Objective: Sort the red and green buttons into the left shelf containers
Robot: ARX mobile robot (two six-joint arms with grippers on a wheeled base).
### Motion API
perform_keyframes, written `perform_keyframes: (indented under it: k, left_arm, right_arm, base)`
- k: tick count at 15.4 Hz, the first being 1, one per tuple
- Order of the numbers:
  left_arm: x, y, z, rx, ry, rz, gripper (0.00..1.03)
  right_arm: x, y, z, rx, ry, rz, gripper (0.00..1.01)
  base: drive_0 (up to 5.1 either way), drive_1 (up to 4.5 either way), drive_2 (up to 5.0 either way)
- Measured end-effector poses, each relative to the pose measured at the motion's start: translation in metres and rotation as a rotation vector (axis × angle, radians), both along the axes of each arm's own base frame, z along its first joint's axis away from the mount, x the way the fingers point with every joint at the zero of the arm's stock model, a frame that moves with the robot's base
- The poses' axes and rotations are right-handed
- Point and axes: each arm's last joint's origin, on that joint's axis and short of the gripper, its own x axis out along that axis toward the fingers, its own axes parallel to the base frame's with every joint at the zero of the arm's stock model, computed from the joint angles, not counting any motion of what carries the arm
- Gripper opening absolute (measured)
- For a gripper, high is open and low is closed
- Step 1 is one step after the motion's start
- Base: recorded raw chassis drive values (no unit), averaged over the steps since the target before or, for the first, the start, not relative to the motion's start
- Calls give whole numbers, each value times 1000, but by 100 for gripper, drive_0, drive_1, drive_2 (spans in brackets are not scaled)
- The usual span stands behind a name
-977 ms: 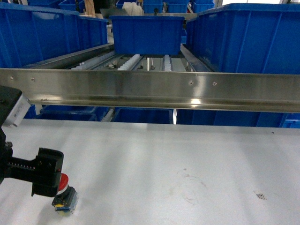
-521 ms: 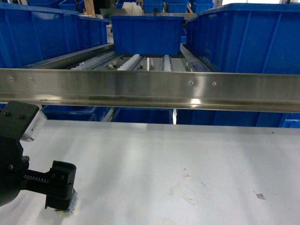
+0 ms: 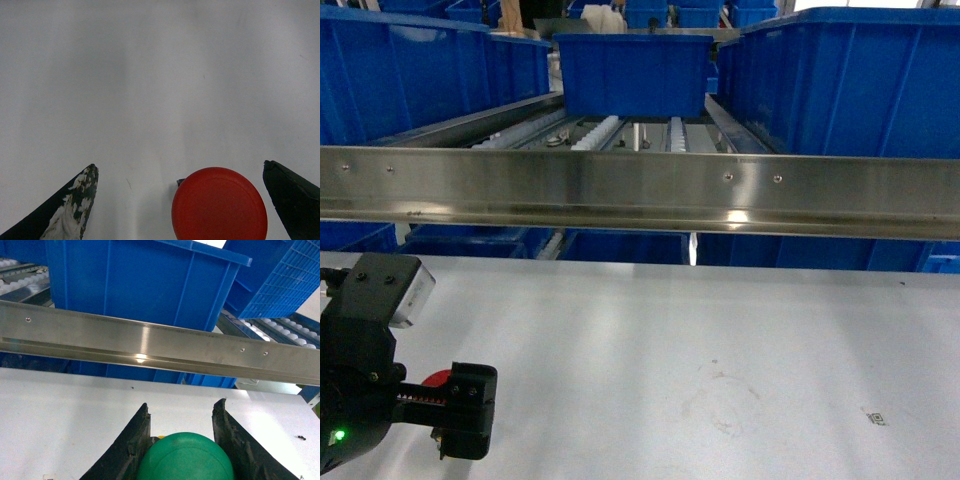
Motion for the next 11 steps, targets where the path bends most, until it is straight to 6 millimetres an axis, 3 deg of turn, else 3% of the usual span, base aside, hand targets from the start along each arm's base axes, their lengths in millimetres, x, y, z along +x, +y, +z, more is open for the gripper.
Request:
perform_keyframes:
  k: [5, 11]
  left_arm:
    - [9, 0, -15, 14, 29, 7, 98]
    - [16, 0, -19, 68, 2, -11, 98]
  right_arm:
    - [0, 0, 0, 0, 0, 0, 33]
    - [0, 0, 0, 0, 0, 0, 33]
  base:
    - [0, 0, 0]
    - [0, 0, 0]
